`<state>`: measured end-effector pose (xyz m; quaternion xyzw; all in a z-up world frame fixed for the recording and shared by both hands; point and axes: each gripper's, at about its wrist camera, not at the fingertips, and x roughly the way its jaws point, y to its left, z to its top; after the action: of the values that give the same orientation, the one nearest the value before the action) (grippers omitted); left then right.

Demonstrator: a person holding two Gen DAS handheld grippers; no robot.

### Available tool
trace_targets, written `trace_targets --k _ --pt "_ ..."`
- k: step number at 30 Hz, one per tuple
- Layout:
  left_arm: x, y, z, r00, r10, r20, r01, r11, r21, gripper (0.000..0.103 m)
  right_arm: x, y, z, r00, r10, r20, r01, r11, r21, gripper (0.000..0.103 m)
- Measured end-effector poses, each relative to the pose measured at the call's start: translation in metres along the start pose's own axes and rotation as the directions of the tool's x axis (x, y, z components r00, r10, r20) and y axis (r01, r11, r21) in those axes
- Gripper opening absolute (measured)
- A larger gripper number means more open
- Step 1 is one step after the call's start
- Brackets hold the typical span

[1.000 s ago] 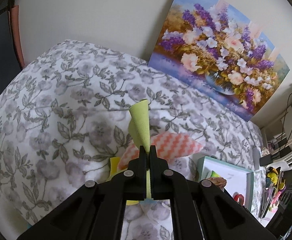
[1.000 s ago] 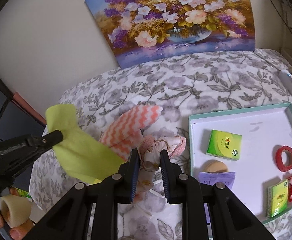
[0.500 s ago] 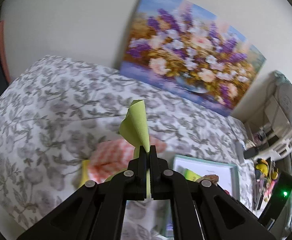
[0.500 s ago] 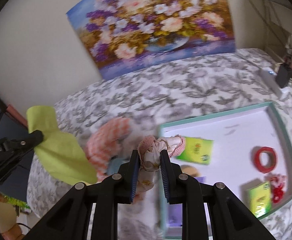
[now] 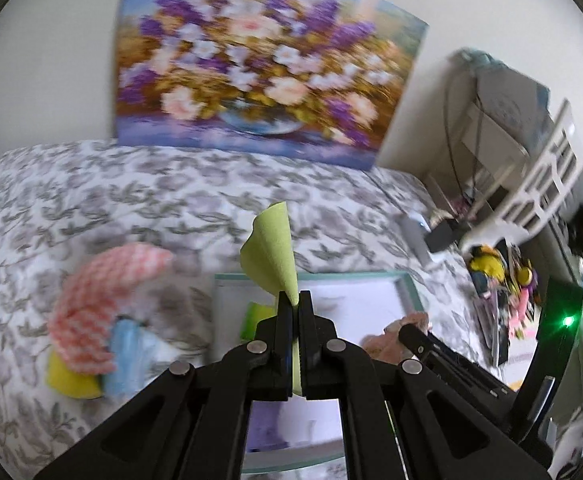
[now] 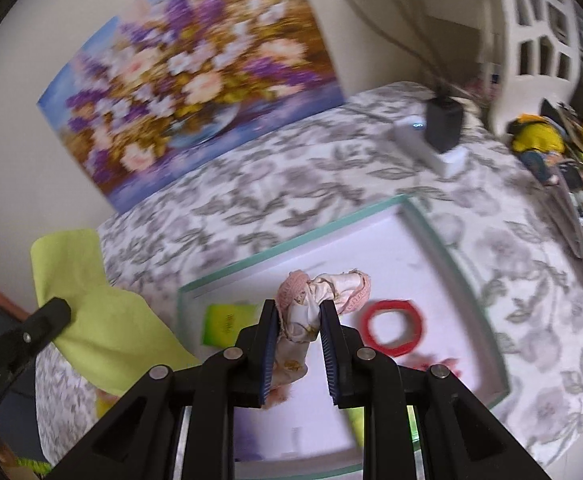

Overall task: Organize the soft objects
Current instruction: 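Lift and carry both cloths over the white tray with both tools, then open both tools to drop the two cloths into the tray, then move the left tool to the orange-white zigzag cloth while the right tool approaches the blue mask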

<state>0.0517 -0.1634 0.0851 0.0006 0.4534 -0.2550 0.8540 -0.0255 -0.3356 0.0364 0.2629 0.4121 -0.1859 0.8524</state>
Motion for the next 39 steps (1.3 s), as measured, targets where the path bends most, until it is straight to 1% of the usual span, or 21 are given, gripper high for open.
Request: trace_targets --k 4,8,12,16,20,22,24,27,28,29,30,31,32,33,34,35,36,37,38,39 --pt "0.022 -0.02 0.003 0.999 -0.016 -0.03 0.017 0.999 0.027 0.002 0.002 -0.018 0.006 0.999 -0.034 0.024 0.033 0.999 0.012 0.023" --pt "0.049 -0.027 -0.003 0.998 -0.013 -0.064 0.015 0.999 0.041 0.002 0.018 -0.026 0.009 0.999 -0.049 0.023 0.048 0.999 0.008 0.023" --pt "0.081 -0.027 -0.011 0.992 0.011 -0.124 -0.006 0.999 0.041 0.002 0.034 -0.029 0.009 0.998 -0.064 0.01 0.064 0.998 -0.001 0.023" --pt "0.103 -0.03 -0.018 0.986 0.031 -0.161 -0.022 0.998 0.056 0.002 0.047 -0.03 0.012 0.997 -0.078 -0.003 0.078 0.997 -0.002 0.023" --pt "0.116 -0.032 -0.019 0.983 0.046 -0.179 -0.034 0.997 0.071 0.002 0.055 -0.033 0.015 0.995 -0.096 -0.014 0.096 0.995 0.002 0.023" --pt "0.12 -0.033 -0.02 0.98 0.058 -0.189 -0.044 0.996 0.077 0.002 0.059 -0.034 0.017 0.994 -0.109 -0.021 0.109 0.994 -0.001 0.025" --pt "0.121 -0.033 -0.018 0.978 0.066 -0.196 -0.052 0.996 0.079 0.002 0.06 -0.036 0.018 0.992 -0.126 -0.027 0.126 0.992 -0.002 0.026" --pt "0.117 -0.031 -0.015 0.977 0.057 -0.205 -0.044 0.997 0.069 0.003 0.057 -0.038 0.02 0.991 -0.133 -0.028 0.133 0.991 0.004 0.026" --pt "0.116 -0.03 -0.013 0.976 0.059 -0.208 -0.046 0.997 0.067 0.005 0.055 -0.039 0.02 0.99 -0.138 -0.029 0.138 0.99 0.004 0.029" --pt "0.113 -0.029 -0.011 0.976 0.065 -0.208 -0.052 0.996 0.065 0.011 0.053 -0.039 0.022 0.989 -0.143 -0.032 0.143 0.99 0.005 0.038" --pt "0.111 -0.028 -0.01 0.976 0.07 -0.206 -0.058 0.996 0.063 0.022 0.051 -0.04 0.023 0.988 -0.147 -0.036 0.148 0.989 0.008 0.048" --pt "0.107 -0.026 -0.007 0.977 0.075 -0.202 -0.065 0.996 0.056 0.03 0.049 -0.041 0.024 0.988 -0.151 -0.039 0.152 0.988 0.013 0.053" --pt "0.104 -0.024 -0.005 0.977 0.077 -0.198 -0.068 0.997 0.048 0.045 0.046 -0.042 0.024 0.987 -0.157 -0.04 0.158 0.987 0.015 0.061" --pt "0.101 -0.022 -0.003 0.977 0.077 -0.197 -0.071 0.997 0.038 0.054 0.044 -0.043 0.025 0.985 -0.168 -0.043 0.169 0.986 0.015 0.067" --pt "0.098 -0.019 -0.001 0.977 0.078 -0.198 -0.074 0.997 0.028 0.057 0.041 -0.043 0.026 0.982 -0.181 -0.046 0.181 0.983 0.011 0.069" --pt "0.096 -0.017 0.001 0.977 0.082 -0.197 -0.079 0.997 0.02 0.06 0.039 -0.044 0.027 0.981 -0.19 -0.047 0.191 0.982 0.006 0.074" --pt "0.094 -0.014 0.002 0.977 0.088 -0.197 -0.087 0.996 0.013 0.064 0.037 -0.044 0.027 0.98 -0.194 -0.048 0.195 0.981 0.004 0.081" --pt "0.094 -0.013 0.002 0.975 0.093 -0.2 -0.092 0.996 0.014 0.069 0.035 -0.045 0.028 0.979 -0.197 -0.048 0.197 0.98 0.004 0.085" --pt "0.094 -0.011 0.002 0.973 0.1 -0.206 -0.099 0.995 0.017 0.078 0.033 -0.045 0.028 0.979 -0.198 -0.049 0.198 0.98 0.003 0.094" --pt "0.096 -0.009 0.002 0.972 0.11 -0.21 -0.108 0.994 0.019 0.082 0.033 -0.045 0.028 0.979 -0.2 -0.049 0.2 0.98 0.003 0.103"
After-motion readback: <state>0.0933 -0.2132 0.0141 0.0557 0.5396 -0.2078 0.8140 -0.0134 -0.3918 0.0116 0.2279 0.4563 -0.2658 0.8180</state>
